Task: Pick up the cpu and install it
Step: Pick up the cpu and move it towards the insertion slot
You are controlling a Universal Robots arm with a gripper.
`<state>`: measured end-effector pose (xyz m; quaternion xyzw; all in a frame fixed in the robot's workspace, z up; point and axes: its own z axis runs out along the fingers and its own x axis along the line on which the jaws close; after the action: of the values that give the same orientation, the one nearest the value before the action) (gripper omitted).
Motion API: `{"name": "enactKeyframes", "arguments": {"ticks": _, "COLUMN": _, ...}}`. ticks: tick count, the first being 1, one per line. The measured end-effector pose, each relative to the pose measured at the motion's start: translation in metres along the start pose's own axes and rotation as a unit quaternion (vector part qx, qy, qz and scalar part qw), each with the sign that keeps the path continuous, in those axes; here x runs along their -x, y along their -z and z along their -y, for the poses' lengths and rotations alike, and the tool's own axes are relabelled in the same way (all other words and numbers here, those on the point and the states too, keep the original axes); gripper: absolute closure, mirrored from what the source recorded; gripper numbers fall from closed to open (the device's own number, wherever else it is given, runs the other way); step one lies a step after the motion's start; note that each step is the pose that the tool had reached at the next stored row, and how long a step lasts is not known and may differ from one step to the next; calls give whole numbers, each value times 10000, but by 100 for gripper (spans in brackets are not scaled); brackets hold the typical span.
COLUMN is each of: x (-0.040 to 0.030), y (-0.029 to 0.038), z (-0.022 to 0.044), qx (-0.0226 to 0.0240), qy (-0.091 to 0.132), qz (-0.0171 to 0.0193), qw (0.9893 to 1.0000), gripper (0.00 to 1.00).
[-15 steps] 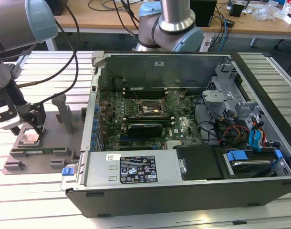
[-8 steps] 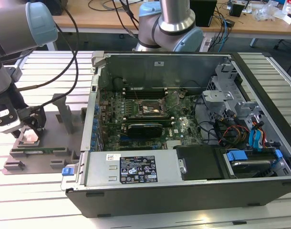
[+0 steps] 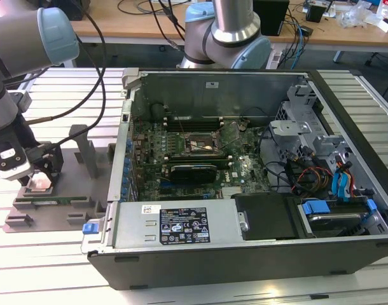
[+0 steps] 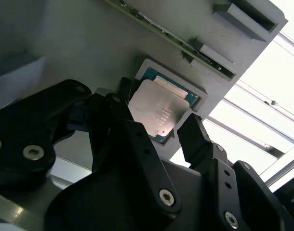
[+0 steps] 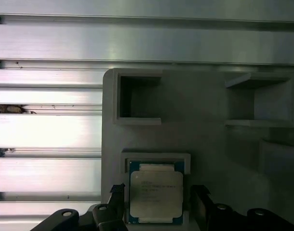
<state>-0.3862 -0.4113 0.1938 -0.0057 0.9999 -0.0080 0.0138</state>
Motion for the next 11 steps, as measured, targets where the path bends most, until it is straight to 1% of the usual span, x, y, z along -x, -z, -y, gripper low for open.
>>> {"name": "enactKeyframes", "arguments": {"ticks": 2, "x": 1, "y": -4, "z": 0, "qx": 11, "qy": 0, "qz": 1, "qw": 10000, "gripper": 34}}
{"name": "enactKeyframes", "arguments": {"ticks": 5, "x": 1, "y": -12, "z": 0, "qx": 49, "qy": -1, "qz": 1, "qw": 10000, "gripper": 34}}
{"name": "enactKeyframes", "arguments": {"ticks": 11, "x": -3, "y": -42, "z": 0, "qx": 53, "qy": 39, "qz": 2, "qw": 10000, "gripper": 34}}
